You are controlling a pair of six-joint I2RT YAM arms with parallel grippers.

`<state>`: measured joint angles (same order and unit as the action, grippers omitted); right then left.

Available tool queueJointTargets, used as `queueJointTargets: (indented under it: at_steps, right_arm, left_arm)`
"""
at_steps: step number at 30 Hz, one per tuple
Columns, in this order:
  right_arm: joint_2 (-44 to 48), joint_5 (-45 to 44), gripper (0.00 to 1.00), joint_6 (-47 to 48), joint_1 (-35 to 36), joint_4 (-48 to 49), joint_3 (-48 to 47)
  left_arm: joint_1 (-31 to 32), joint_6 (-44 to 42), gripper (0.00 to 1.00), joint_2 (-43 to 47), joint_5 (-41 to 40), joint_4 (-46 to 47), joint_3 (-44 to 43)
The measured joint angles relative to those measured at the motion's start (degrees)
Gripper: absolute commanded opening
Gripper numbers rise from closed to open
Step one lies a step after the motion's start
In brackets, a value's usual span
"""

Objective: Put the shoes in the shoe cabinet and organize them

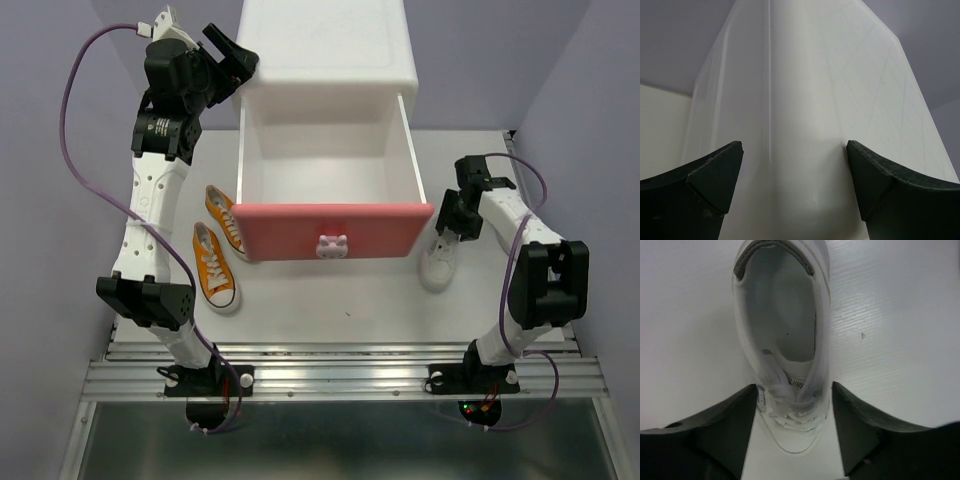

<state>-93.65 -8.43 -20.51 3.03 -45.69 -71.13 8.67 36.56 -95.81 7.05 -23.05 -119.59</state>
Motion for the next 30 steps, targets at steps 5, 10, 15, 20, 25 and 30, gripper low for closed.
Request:
queueJointTargets:
  at_steps: [5, 10, 15, 20, 25, 30]
  right_arm:
    - [-0.9, -0.1, 0.37, 0.6, 0.0, 0.7, 0.0]
    - [-2.2, 0.8, 0.14, 1.1, 0.0, 1.2, 0.0]
    - [-2.4, 1.4, 0.01, 1.3, 0.0, 1.2, -0.1]
    - [-1.7, 0.7, 0.01, 1.4, 0.0, 1.5, -0.2]
    - [4.2, -0.6, 0.01, 1.9, 0.0, 2.8, -0.2]
    - [12.1, -2.6, 0.01, 2.0, 0.0, 2.8, -2.7]
  left_arm:
    - [0.0, 0.0, 0.94, 0.0, 0.0, 0.0, 0.0]
    - [0.0, 0.0, 0.94, 0.0, 0.0, 0.0, 0.0]
    - [0.0, 0.0, 0.94, 0.0, 0.0, 0.0, 0.0]
    - [0.0, 0.0, 0.94, 0.0, 0.0, 0.0, 0.0]
    - [0.0, 0.0, 0.94, 0.0, 0.0, 0.0, 0.0]
    - [0.0, 0.0, 0.94, 0.0, 0.0, 0.0, 0.0]
